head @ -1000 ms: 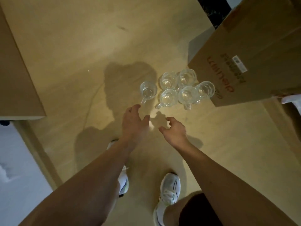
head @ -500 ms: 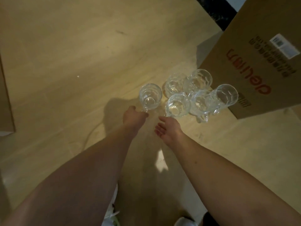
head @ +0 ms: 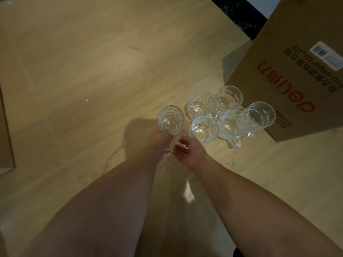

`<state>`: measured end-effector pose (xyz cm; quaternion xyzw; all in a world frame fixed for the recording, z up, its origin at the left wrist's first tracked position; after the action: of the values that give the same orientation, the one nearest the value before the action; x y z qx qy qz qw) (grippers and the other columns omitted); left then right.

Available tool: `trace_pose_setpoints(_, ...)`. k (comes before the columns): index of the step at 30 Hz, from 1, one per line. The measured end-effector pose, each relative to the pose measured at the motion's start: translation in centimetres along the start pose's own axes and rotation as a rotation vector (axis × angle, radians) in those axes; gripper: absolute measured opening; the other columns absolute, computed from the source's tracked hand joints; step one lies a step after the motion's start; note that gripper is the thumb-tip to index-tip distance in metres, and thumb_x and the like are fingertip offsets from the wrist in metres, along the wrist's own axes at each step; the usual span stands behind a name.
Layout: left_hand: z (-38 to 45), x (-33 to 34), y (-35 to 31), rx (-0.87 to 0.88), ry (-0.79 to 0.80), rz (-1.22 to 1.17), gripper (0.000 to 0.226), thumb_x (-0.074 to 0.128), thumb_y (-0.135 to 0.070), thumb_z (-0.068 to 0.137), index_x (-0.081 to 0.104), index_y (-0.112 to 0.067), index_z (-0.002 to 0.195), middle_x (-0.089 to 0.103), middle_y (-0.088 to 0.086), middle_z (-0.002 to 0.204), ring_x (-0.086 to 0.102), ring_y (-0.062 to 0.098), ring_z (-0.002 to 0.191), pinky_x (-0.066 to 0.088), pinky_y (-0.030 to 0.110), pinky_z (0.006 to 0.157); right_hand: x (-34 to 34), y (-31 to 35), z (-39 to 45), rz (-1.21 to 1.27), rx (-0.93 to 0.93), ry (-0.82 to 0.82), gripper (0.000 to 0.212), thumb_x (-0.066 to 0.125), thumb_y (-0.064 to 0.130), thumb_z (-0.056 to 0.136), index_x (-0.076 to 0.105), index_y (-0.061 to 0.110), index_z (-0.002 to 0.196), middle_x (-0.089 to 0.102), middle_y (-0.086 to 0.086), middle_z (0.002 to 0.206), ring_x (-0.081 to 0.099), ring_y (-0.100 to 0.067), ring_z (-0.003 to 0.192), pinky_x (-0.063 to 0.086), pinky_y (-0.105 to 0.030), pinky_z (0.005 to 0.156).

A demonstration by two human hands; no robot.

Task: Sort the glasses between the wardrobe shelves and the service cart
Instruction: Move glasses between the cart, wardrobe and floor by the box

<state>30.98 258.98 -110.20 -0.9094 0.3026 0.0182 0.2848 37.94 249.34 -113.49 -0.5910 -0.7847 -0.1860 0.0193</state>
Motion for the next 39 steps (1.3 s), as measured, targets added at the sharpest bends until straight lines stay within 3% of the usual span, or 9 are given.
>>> trace_pose_setpoints(3,0.6,0.2,0.5,0.022,-0.027,0.02,0.02,0.055,-0.015,0.098,0.06,-0.015,0.117,0.057,0.003,0.107,0.058,0.025,0.105,0.054,0.036,0.068,0.0,-0.1,0.3,-0.076,-0.037,-0.061,0.025,0.066,0.026,0.097,0.055,0.007,0.084,0.064,-0.017,0.088,0.062,-0.027,0.071,0.055,-0.036,0.062)
trace_pose_setpoints(10,1.2,0.8,1.3,0.021,-0.013,0.046,0.012,0.057,-0.017,0.099,0.062,-0.015,0.11,0.061,0.004,0.108,0.06,0.022,0.098,0.054,0.035,0.069,-0.8,-0.1,0.3,-0.149,-0.067,-0.178,0.024,0.069,0.03,0.095,0.056,0.011,0.086,0.063,-0.015,0.081,0.059,-0.023,0.059,0.051,-0.03,0.05)
trace_pose_setpoints(13,0.9,1.4,1.8,0.011,0.008,0.006,0.013,0.05,-0.016,0.103,0.057,-0.014,0.114,0.06,0.003,0.104,0.066,0.018,0.077,0.05,0.03,0.057,-1.3,-0.3,0.5,-0.16,-0.094,-0.208,0.027,0.073,0.031,0.093,0.062,0.006,0.093,0.061,-0.012,0.072,0.062,-0.023,0.06,0.052,-0.032,0.051)
trace_pose_setpoints(16,0.6,1.9,2.3,0.038,-0.005,-0.04,0.018,0.046,-0.013,0.103,0.056,-0.01,0.118,0.058,0.002,0.095,0.068,0.017,0.066,0.055,0.032,0.06,-1.6,-0.5,0.5,-0.173,-0.131,-0.245,0.028,0.076,0.033,0.091,0.063,0.007,0.091,0.063,-0.012,0.07,0.063,-0.023,0.06,0.054,-0.031,0.052)
trace_pose_setpoints(22,-0.9,1.6,1.9,0.074,-0.034,-0.073,0.012,0.048,-0.012,0.104,0.058,-0.009,0.097,0.059,0.005,0.09,0.069,0.014,0.057,0.06,0.032,0.062,-2.5,0.0,-2.0,-0.235,-0.163,-0.319,0.023,0.078,0.03,0.089,0.063,0.012,0.089,0.066,-0.016,0.079,0.058,-0.022,0.059,0.047,-0.027,0.045)
trace_pose_setpoints(26,-4.3,0.8,1.9,0.022,-0.052,-0.049,0.02,0.049,-0.015,0.105,0.056,-0.011,0.087,0.06,0.008,0.091,0.069,0.015,0.057,0.06,0.033,0.06,-3.2,1.2,-6.4,-0.326,-0.132,-0.304,0.02,0.074,0.024,0.092,0.06,0.012,0.086,0.062,-0.016,0.081,0.049,-0.018,0.048,0.042,-0.027,0.043)
trace_pose_setpoints(30,-10.2,0.2,-1.4,-0.047,-0.023,-0.087,0.015,0.045,-0.015,0.107,0.052,-0.008,0.096,0.057,0.008,0.089,0.066,0.021,0.062,0.053,0.026,0.043,-3.1,3.4,-12.9,-0.435,-0.083,-0.311,0.017,0.067,0.025,0.097,0.059,0.011,0.094,0.062,-0.011,0.078,0.048,-0.015,0.042,0.038,-0.022,0.038)
trace_pose_setpoints(33,-15.7,-0.7,-4.6,-0.057,-0.004,-0.029,0.018,0.042,-0.024,0.108,0.051,-0.016,0.096,0.059,0.003,0.089,0.066,0.018,0.06,0.05,0.026,0.05,-2.6,5.0,-18.7,-0.508,-0.09,-0.314,0.027,0.072,0.035,0.094,0.059,0.012,0.094,0.062,-0.014,0.076,0.048,-0.018,0.048,0.041,-0.027,0.044)
trace_pose_setpoints(39,-27.8,-3.3,-11.8,0.004,0.014,0.12,0.033,0.038,-0.035,0.109,0.054,-0.012,0.127,0.061,0.002,0.092,0.066,0.012,0.064,0.049,0.024,0.048,-0.2,8.3,-31.7,-0.576,-0.102,-0.267,0.037,0.063,0.047,0.097,0.061,0.011,0.109,0.064,-0.014,0.079,0.049,-0.016,0.045,0.04,-0.021,0.038)
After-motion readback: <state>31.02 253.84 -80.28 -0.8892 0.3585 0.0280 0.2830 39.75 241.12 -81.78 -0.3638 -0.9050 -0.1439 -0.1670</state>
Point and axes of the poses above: each hand's wrist, its own z-axis towards the middle knuckle, its own x-axis out of the palm, y = z × x, the point moved 1 cm from there along z, towards the middle knuckle
